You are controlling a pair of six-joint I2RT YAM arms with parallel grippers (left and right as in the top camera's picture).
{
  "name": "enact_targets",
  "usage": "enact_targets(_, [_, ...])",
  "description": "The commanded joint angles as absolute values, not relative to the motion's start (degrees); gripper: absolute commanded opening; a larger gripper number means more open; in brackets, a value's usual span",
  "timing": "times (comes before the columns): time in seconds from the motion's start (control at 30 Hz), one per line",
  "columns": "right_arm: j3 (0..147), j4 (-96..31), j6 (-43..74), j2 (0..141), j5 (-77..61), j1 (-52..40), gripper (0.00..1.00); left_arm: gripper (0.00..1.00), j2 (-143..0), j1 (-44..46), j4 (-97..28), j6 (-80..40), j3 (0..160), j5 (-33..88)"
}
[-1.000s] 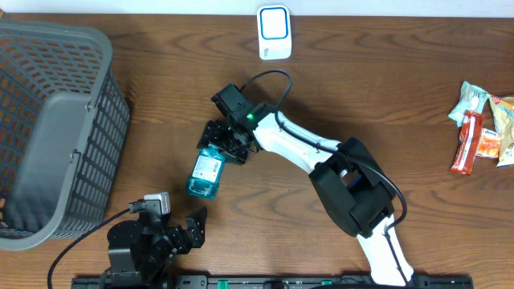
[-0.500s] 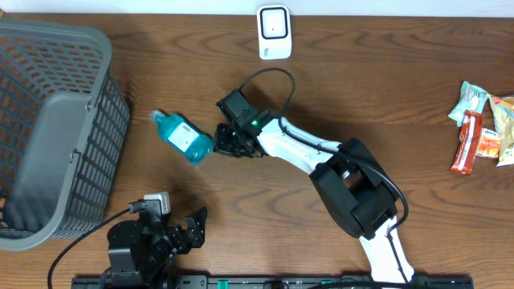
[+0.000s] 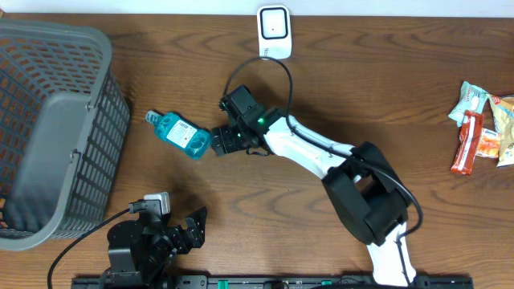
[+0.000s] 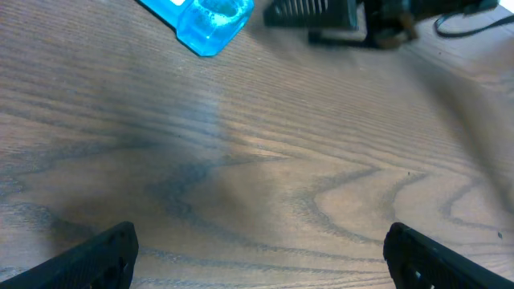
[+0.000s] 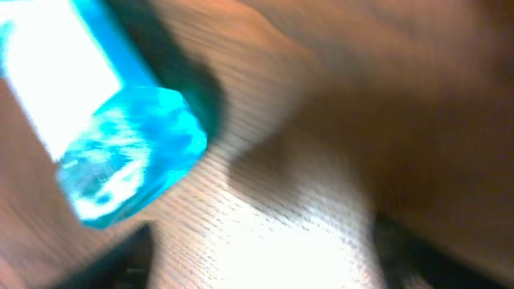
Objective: Scan the item barcode
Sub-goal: 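Grasp the Listerine bottle with the right gripper and turn it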
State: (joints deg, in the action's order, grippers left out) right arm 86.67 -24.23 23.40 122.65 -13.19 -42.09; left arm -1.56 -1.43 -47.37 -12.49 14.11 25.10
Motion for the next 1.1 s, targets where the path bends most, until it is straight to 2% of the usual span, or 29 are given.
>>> enact_targets(0.0, [86.6,-21.2,2.2,118.7,-12.3,-42.6,0.99,0.98,-1.3,-1.5,-48.0,-12.8,14.3,24.8])
enact_targets(0.23, [86.6,-13.3,-9.6,119.6,-12.6,-44.9,0.99,0.98,-1.3,-1.5,-48.0,-12.8,14.3,24.8])
enact_targets(0.6, [86.6,-3.7,-9.9,123.9,-15.7,-47.9,0.99,0.98,-1.3,-1.5,-48.0,-12.8,14.3,24.8])
enact_targets(0.73, [87.4,0.4,-9.9,128.3,-11.7,-48.9,0.99,0.98,-1.3,-1.5,-48.0,-12.8,14.3,24.8])
enact_targets(0.97, [92.5,-0.4,-9.3,134.8,-10.6,-49.2,0.99,0.98,-1.3,-1.5,-48.0,-12.8,14.3,24.8])
enact_targets(1.07, [94.1,-4.0,-8.6,136.5,-7.5,-49.3,0.92,0.98,-1.3,-1.5,-48.0,-12.8,14.3,24.8])
